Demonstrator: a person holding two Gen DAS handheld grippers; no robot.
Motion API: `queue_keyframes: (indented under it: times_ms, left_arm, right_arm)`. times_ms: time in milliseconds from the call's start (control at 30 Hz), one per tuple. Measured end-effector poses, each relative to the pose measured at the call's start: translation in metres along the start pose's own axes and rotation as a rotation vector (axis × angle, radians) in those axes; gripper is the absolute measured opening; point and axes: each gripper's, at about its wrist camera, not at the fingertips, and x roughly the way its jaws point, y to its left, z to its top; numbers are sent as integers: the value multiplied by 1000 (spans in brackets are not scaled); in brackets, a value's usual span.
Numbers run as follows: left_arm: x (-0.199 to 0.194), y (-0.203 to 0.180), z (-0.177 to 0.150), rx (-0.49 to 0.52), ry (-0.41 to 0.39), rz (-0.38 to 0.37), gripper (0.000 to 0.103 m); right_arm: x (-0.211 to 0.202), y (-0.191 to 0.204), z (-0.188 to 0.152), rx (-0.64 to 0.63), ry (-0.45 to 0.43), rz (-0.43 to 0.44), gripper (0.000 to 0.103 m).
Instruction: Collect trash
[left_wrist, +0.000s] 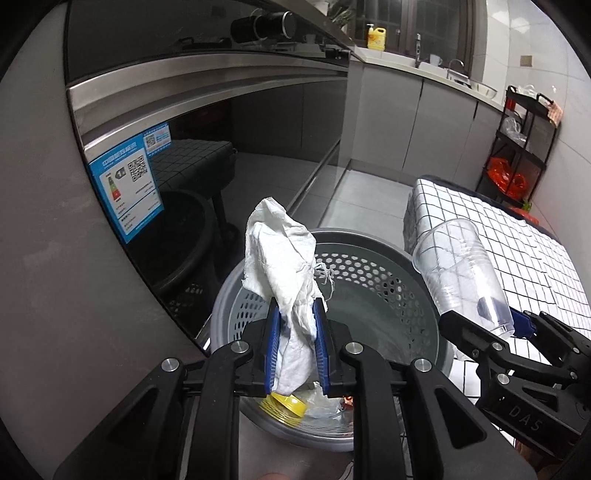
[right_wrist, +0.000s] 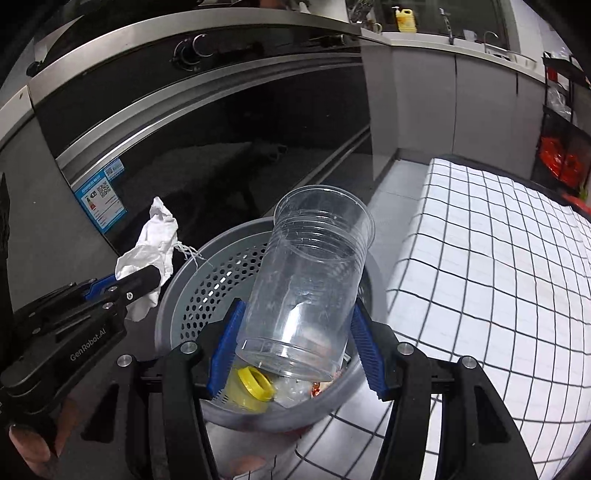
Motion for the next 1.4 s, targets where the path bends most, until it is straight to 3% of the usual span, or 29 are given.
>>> queue_keyframes:
  times_ms: [100, 167, 233, 700, 867, 1400]
  left_arm:
    - [-1, 1, 0, 2, -9, 16, 26]
    - [-5, -1, 0, 2, -21, 25, 54]
    - [-11, 0, 0, -3, -53, 35, 66]
    - [-13, -4, -1, 17, -70, 59, 67]
    - [-15, -3, -1, 10, -75, 62, 76]
    - [-19, -1, -1, 10, -94, 77, 89]
  right_arm:
    - [2, 2, 2, -4, -2, 6, 59]
    - [0, 1, 2, 4, -14, 2, 72]
    - [-3, -2, 2, 16, -26, 0, 73]
    - [-14, -12, -9, 68, -50, -22, 73]
    - [-16, -9, -11, 61, -59, -35, 73]
    - [-21, -3, -13, 48, -90, -82, 73]
